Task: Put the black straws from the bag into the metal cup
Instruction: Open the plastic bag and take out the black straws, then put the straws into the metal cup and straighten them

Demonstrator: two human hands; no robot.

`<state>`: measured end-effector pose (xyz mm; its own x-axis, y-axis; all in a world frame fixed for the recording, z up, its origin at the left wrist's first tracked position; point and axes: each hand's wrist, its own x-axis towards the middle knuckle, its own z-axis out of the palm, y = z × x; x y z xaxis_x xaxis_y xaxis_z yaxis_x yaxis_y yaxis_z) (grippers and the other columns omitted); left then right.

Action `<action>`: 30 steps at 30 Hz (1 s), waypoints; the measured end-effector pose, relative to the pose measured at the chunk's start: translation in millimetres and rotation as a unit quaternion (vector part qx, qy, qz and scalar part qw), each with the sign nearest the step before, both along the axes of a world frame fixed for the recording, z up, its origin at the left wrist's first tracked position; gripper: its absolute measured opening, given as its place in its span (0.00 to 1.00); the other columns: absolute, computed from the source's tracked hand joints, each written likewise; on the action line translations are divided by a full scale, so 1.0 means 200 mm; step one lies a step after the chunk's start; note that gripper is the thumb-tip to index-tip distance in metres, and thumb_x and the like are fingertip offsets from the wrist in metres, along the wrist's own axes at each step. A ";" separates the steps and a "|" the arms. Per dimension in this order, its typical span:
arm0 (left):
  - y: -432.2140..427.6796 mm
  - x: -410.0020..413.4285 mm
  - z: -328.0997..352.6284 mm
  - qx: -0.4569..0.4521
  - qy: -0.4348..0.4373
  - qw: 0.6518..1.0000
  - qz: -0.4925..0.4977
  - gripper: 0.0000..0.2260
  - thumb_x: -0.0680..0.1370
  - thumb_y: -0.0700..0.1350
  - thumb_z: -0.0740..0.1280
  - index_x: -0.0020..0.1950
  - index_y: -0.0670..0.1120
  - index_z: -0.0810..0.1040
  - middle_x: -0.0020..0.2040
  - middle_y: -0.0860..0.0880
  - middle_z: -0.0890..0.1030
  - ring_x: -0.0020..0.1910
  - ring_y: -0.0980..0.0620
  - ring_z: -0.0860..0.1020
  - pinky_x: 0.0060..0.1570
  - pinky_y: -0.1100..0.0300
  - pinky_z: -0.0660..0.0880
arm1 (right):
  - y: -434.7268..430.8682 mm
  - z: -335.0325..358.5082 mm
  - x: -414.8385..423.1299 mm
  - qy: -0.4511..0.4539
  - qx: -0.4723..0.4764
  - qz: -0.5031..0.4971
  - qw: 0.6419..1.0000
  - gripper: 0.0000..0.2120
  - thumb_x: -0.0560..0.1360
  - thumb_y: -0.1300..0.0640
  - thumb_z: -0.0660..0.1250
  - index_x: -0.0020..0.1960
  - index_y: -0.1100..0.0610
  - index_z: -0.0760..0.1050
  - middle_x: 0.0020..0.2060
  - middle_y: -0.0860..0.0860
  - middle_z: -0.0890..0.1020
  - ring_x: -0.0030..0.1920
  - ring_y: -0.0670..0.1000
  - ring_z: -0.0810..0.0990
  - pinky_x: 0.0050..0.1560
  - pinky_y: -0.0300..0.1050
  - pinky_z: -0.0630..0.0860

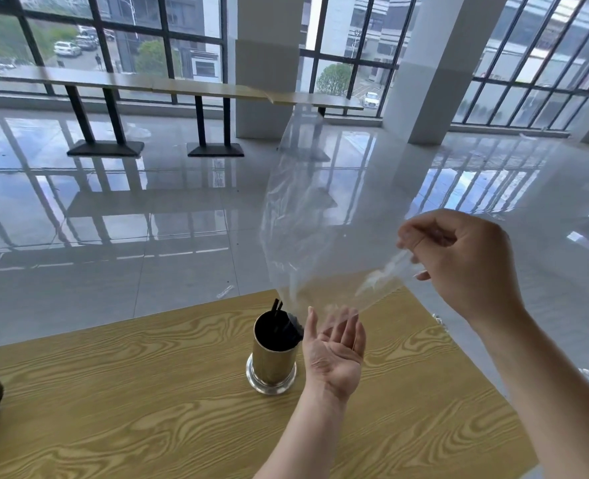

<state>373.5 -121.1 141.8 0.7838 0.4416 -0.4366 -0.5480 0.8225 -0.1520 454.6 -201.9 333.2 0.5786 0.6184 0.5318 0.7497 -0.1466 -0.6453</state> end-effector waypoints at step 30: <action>0.59 -0.87 0.17 0.264 0.201 0.925 0.184 0.06 0.78 0.36 0.67 0.52 0.44 0.78 0.42 0.47 0.86 0.31 0.53 0.83 0.30 0.63 0.79 | 0.18 -0.39 -0.17 0.264 0.042 0.126 0.955 0.08 0.79 0.64 0.69 0.48 0.52 0.81 0.39 0.51 0.88 0.34 0.50 0.85 0.33 0.46 0.84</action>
<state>200.4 -3.4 176.2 0.3599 0.8808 -0.3077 -0.7303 0.4712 0.4946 420.7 -164.9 254.5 0.6185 0.7414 0.2604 0.3202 0.0648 -0.9451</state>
